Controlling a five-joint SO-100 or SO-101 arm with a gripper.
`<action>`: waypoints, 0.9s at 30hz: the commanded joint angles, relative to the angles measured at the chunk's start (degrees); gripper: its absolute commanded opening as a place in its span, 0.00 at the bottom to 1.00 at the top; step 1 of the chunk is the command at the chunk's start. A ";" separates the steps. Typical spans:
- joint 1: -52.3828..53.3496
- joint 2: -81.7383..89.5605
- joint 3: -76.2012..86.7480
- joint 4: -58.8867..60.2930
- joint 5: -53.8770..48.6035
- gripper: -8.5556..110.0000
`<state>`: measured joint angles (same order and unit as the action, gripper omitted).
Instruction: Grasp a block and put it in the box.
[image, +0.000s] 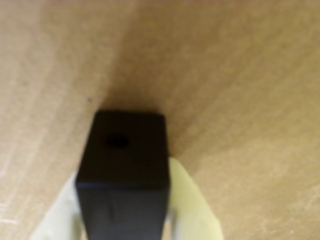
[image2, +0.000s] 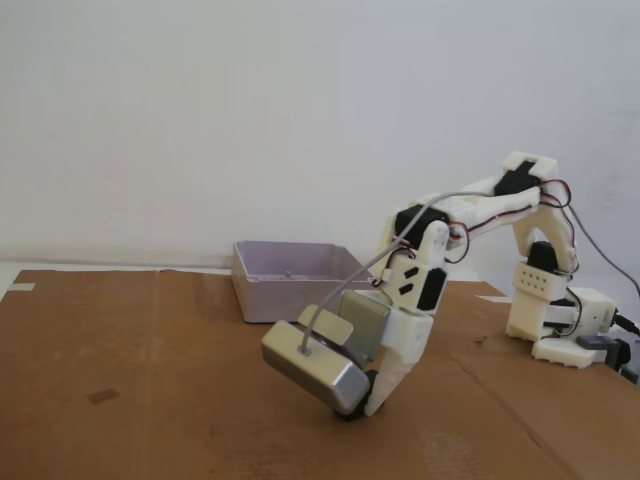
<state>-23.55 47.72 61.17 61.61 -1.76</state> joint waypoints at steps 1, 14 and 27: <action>-0.18 2.11 -4.66 -0.35 0.35 0.07; 0.35 6.33 -4.66 -0.35 0.35 0.07; 0.44 12.74 -4.66 -0.35 0.35 0.07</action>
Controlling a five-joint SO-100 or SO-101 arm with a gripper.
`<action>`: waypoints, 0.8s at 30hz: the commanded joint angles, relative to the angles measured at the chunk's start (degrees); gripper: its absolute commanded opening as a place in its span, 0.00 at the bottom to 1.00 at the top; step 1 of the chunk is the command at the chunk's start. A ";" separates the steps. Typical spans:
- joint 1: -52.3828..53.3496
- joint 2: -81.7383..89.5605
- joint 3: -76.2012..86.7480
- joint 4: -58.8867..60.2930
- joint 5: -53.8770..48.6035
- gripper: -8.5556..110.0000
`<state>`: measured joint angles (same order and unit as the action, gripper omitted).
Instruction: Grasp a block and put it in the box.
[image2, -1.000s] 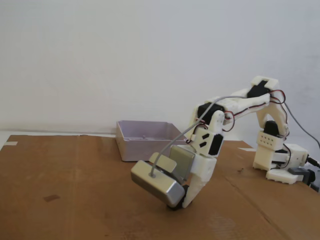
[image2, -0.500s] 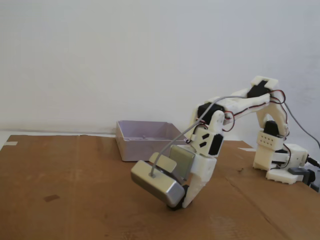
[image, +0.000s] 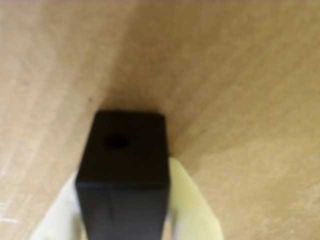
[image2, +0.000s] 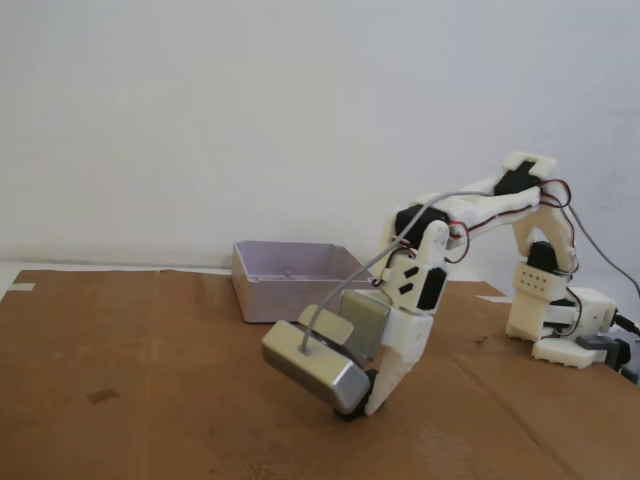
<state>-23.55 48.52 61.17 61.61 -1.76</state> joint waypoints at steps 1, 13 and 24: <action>0.44 12.57 -4.66 -0.35 0.35 0.07; 0.44 18.11 -4.66 -0.35 0.35 0.07; 4.39 24.17 -4.66 -0.35 0.35 0.07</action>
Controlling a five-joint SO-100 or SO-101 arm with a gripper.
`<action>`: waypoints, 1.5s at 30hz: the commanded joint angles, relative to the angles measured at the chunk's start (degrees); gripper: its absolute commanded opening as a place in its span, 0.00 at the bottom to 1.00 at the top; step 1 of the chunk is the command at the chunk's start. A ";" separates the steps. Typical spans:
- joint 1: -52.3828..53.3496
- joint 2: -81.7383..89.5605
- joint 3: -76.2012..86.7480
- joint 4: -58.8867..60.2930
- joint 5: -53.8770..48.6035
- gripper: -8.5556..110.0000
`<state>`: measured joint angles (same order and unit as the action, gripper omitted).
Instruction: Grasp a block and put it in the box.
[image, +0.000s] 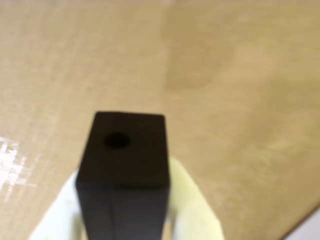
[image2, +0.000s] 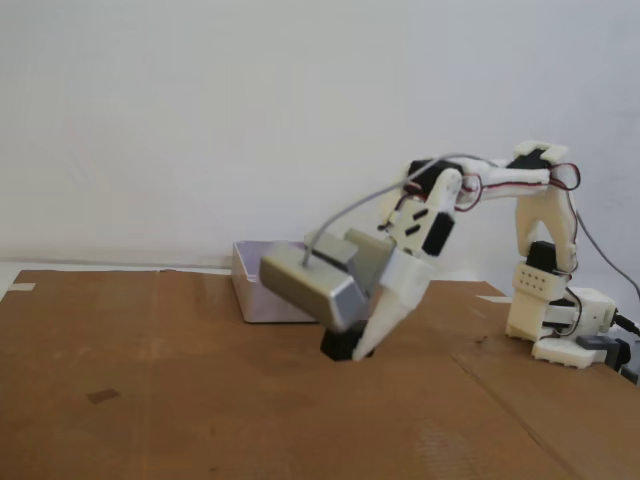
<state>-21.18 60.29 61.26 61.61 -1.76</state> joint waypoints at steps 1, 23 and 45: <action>2.64 13.01 -4.75 -0.35 0.35 0.07; 20.48 23.20 -4.75 -0.35 -0.35 0.07; 38.32 25.31 -3.60 -0.35 0.18 0.07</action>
<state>14.41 75.41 61.26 61.70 -1.76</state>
